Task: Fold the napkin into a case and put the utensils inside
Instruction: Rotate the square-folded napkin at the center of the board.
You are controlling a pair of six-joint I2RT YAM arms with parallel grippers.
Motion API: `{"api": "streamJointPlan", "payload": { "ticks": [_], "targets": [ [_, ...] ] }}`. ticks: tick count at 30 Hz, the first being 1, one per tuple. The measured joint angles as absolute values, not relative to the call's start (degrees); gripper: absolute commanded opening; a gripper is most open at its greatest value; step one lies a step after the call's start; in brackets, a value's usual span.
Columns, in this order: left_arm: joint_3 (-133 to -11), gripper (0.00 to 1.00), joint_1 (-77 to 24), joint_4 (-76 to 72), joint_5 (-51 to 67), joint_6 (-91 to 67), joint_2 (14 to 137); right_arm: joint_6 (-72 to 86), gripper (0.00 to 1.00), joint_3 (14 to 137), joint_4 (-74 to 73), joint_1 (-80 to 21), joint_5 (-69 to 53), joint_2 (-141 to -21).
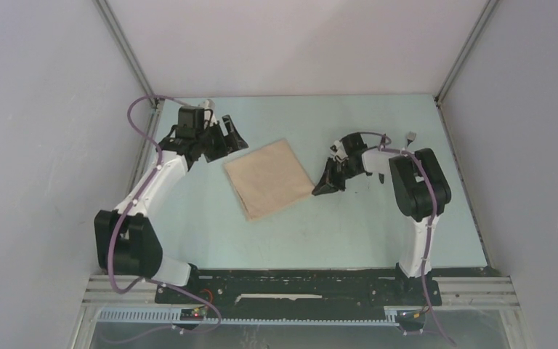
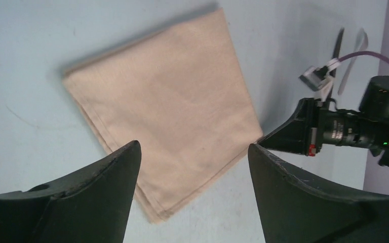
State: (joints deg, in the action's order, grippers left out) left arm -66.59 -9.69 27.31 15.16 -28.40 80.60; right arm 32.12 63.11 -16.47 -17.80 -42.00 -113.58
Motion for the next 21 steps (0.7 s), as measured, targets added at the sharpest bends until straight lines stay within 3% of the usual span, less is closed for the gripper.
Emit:
{"api": "streamJointPlan", "payload": {
  "ticks": [4,10,13,16,21],
  "targets": [
    [-71.1,0.84,-8.3,26.4,14.9,-28.6,88.6,25.8,0.0,78.1,-28.1,-14.2,-39.8,-120.7],
    [-75.6,0.82,-6.8,27.2,14.6,-28.9,101.1,13.6,0.62,124.2,-50.7,-11.1,-31.7,-143.6],
    [-78.5,0.79,-6.2,28.8,14.5,-28.0,105.6,11.0,0.77,140.6,-55.5,-9.6,-29.2,-150.0],
    [-80.5,0.78,-5.5,29.3,14.6,-26.4,108.5,11.1,0.81,137.7,-54.8,-7.2,-29.6,-145.4],
    [-78.8,0.79,-5.0,29.3,16.4,-25.2,108.8,13.9,0.79,111.4,-46.4,-3.5,-33.9,-124.1]
  ]
}}
